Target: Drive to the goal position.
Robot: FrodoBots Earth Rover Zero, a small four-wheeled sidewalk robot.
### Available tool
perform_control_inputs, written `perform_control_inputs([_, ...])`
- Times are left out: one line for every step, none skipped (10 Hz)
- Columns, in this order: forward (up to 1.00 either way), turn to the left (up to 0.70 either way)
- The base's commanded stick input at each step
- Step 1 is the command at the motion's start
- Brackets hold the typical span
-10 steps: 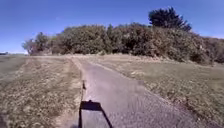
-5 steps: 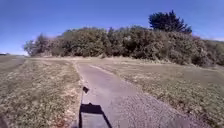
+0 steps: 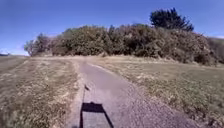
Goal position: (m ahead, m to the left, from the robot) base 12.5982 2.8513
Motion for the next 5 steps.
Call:
perform_control_inputs([0.70,0.14])
perform_control_inputs([0.70,0.14])
perform_control_inputs([0.70,0.14])
perform_control_inputs([0.70,0.14])
perform_control_inputs([0.70,0.14])
